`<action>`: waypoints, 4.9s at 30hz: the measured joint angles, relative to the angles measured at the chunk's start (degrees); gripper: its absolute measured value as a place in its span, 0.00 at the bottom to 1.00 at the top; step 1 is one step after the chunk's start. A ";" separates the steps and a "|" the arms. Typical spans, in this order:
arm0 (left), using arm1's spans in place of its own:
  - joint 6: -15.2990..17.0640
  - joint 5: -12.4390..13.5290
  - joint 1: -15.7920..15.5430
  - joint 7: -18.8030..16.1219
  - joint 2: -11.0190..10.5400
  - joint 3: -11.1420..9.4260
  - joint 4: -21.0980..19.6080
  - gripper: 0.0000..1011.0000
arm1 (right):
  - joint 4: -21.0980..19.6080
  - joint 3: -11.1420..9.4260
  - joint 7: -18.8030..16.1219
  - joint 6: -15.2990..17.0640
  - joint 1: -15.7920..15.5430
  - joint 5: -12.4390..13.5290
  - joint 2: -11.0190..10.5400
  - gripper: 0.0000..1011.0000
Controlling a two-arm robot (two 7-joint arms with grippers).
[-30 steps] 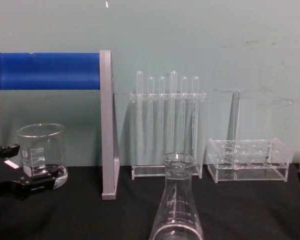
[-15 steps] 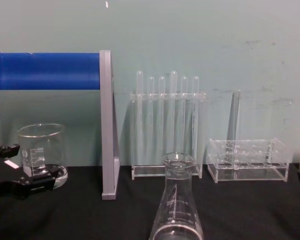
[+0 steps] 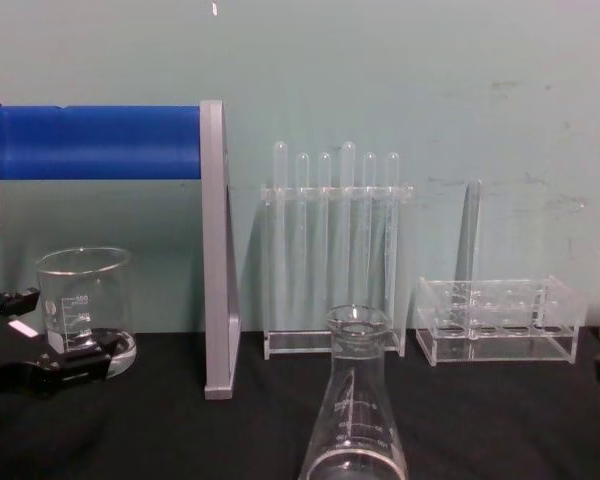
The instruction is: Grasp the erlenmeyer flask with one hand, shake it three times, then place it back.
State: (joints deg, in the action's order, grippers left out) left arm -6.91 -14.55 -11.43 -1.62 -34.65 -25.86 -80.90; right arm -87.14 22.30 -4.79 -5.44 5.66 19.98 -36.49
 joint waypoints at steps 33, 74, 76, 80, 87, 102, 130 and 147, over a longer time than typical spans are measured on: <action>0.00 0.00 0.00 0.00 0.00 0.00 0.00 0.99 | -2.64 3.95 -15.50 2.31 1.63 3.17 8.21 0.99; 0.00 0.00 0.00 0.00 0.00 0.00 0.00 0.99 | 7.92 5.34 -19.42 3.05 9.42 -3.81 19.74 0.99; 0.00 0.00 0.00 0.00 0.00 0.00 0.00 0.99 | 7.95 5.26 -19.39 2.88 9.42 -4.09 19.92 0.99; 0.00 0.00 0.00 0.00 0.00 0.00 0.00 0.99 | 7.95 5.25 -19.38 2.88 9.40 -4.08 19.85 0.99; 0.00 0.00 0.00 0.00 0.00 0.00 0.00 0.99 | 7.89 5.27 -19.35 2.88 9.36 -4.00 19.74 0.97; 0.00 0.00 0.00 0.00 0.00 0.00 0.00 0.99 | 7.80 5.32 -19.31 2.90 9.31 -3.81 19.66 0.59; 0.00 0.00 0.00 0.00 0.00 0.00 0.00 0.99 | -1.05 0.36 -17.46 5.66 9.19 -1.98 18.40 0.44; 0.00 0.00 0.00 0.00 0.00 0.00 0.00 0.99 | -2.12 -0.34 -16.88 6.38 8.89 -1.73 18.20 0.44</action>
State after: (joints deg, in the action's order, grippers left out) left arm -6.91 -14.55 -11.43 -1.62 -34.65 -25.86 -80.90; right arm -89.25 21.96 -21.67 0.94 14.55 18.25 -18.28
